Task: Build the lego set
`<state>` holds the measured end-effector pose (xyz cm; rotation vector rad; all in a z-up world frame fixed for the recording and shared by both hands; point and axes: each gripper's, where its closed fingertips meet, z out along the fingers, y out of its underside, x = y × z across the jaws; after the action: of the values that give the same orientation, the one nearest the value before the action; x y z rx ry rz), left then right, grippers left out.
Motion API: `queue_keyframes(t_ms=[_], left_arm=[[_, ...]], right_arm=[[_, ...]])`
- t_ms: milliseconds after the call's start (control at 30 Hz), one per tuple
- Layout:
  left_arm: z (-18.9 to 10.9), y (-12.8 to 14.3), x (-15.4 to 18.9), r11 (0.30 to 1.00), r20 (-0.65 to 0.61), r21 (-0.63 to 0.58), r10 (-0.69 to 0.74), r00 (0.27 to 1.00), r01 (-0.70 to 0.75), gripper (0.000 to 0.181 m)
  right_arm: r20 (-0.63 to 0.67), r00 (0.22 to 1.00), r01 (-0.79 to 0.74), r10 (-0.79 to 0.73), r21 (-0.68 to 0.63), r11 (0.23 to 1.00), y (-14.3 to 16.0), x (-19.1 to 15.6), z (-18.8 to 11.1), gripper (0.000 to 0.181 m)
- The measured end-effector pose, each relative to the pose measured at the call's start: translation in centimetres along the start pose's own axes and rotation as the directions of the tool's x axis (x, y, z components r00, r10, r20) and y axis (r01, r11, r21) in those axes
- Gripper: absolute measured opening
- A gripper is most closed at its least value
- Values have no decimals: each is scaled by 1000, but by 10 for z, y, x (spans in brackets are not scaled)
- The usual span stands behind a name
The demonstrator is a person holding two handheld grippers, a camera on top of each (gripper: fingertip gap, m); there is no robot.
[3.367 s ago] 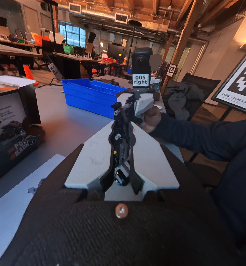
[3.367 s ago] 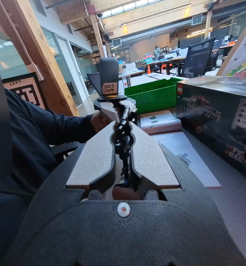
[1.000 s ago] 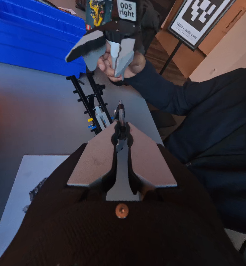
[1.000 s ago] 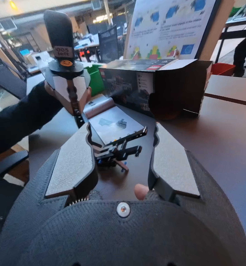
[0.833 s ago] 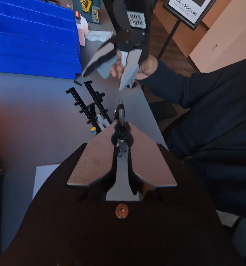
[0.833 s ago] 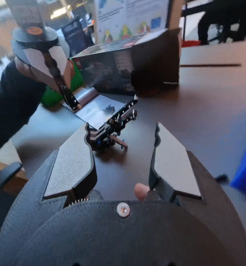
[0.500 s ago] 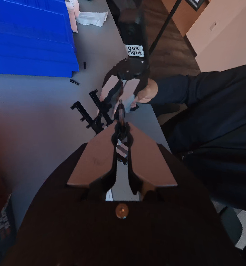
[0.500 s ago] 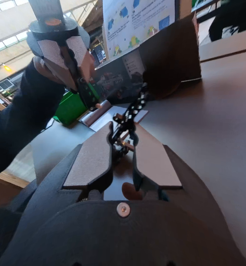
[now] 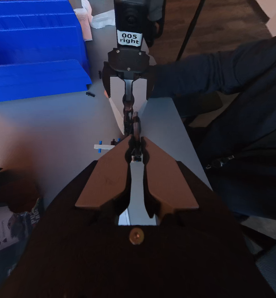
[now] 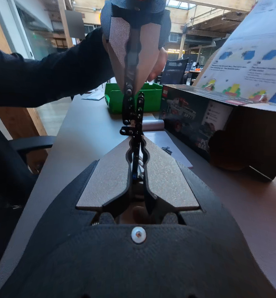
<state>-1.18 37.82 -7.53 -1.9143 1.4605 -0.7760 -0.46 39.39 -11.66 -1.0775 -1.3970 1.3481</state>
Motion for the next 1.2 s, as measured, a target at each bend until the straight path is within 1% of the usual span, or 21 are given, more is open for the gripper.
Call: queue_keyframes(t_ms=[67,233,333,533,600,667,767,867,900,933,967,1000,1067,1200], left_arm=[[0,0,1,999,44,20,26,999,-27,4],[2,0,8,996,84,50,76,994,-80,5],[3,5,5,994,129,32,97,987,-102,5],[-5,-3,4,985,213,97,123,969,-146,5],[-6,-1,2,985,235,84,127,964,-150,6],[-5,1,1,984,252,75,136,958,-160,6],[-4,3,2,983,266,90,132,955,-161,5],[-3,3,5,975,269,137,132,954,-174,5],[-4,3,4,973,280,153,124,952,-172,4],[-4,3,3,970,292,171,116,950,-171,4],[-5,2,2,966,300,195,108,948,-172,4],[-6,1,2,960,302,223,98,948,-170,4],[-6,-3,3,942,288,296,71,955,-159,3],[-4,-5,-1,917,242,379,34,970,-127,4]], right_arm=[[22,999,28,-27,0,1000,0,-3,0,4],[60,996,66,-66,4,998,0,-7,-1,4],[66,996,62,-62,4,998,0,-4,-2,4],[76,991,112,-112,2,994,-1,-10,-1,5],[73,990,121,-120,2,993,-1,-10,0,5],[71,990,123,-123,2,992,-1,-10,0,5],[69,991,114,-114,2,994,-1,-9,1,5],[75,988,135,-135,6,991,-2,-13,2,5],[75,989,128,-129,7,992,-2,-13,2,8],[77,990,116,-116,4,993,-1,-13,3,16],[73,992,101,-102,6,995,-2,-12,4,28],[64,993,94,-94,10,996,-3,-11,5,32],[38,994,99,-99,17,995,-6,-8,6,30],[-12,997,77,-76,44,996,-12,-2,7,42]])
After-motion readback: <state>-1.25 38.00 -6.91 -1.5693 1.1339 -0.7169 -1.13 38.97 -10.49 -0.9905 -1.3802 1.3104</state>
